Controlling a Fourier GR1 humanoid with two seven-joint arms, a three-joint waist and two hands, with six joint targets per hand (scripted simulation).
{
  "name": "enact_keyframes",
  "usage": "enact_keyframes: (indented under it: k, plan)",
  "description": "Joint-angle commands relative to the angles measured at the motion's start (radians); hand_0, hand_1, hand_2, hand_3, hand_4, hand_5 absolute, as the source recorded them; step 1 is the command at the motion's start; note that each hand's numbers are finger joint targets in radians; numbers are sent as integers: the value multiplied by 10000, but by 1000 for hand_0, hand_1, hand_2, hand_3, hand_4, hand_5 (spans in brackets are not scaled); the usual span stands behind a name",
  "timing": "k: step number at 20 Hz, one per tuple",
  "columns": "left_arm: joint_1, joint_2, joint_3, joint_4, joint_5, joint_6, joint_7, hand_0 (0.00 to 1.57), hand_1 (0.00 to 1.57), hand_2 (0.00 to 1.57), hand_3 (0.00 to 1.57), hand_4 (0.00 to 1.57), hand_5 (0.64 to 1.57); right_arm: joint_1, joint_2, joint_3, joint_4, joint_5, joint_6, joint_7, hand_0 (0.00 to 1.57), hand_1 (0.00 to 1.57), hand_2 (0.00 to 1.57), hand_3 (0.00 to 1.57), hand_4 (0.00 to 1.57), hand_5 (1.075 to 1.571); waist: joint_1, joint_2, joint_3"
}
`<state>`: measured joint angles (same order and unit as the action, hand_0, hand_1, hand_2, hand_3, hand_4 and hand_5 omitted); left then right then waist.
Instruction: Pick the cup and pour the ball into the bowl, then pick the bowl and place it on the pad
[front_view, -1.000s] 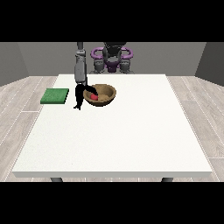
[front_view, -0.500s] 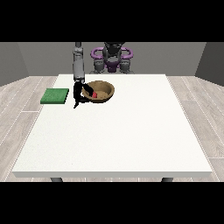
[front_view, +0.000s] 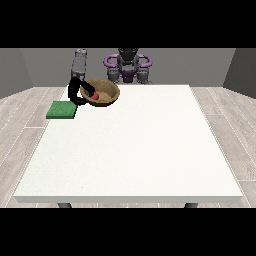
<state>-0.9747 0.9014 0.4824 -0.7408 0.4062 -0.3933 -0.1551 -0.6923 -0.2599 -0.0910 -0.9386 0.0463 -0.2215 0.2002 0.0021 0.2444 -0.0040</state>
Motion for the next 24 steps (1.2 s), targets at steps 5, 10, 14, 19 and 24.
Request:
enact_keyframes:
  k: [5, 10, 14, 19, 24]
  plan:
    - [387, 952, 390, 291, -4, -209, -397, 0, 0, 0, 0, 0, 1539, 377, -1517, -431, 290, -198, 1553, -679, 1571, 1571, 1571, 1571, 1302, 1519, -566, 552, 42]
    - [283, 19, -119, -572, -117, 549, -374, 0, 0, 0, 0, 0, 1539, -186, -1786, -745, 1220, -169, 1721, -962, 1571, 1571, 1571, 1571, 1302, 1519, -296, 598, 48]
    - [568, 228, 95, -603, -15, 438, -634, 0, 0, 0, 0, 0, 1535, 270, -2325, -1282, 1588, -455, 2164, -2001, 1571, 1571, 1571, 1571, 1297, 1534, -350, 925, 48]
    - [412, 123, -14, -1346, 64, 858, -366, 0, 0, 0, 0, 0, 1534, 16, -3150, -2077, 2609, -1013, 3067, -2621, 1571, 1571, 1571, 1213, 1280, 1535, -225, 1121, 56]
    - [-523, 1053, 164, -1497, 397, 688, 283, 0, 0, 0, 0, 202, 1532, -884, -3688, -2417, 3186, -1161, 3321, -2788, 1571, 1571, 1571, 779, 1293, 1551, -36, 2083, 59]
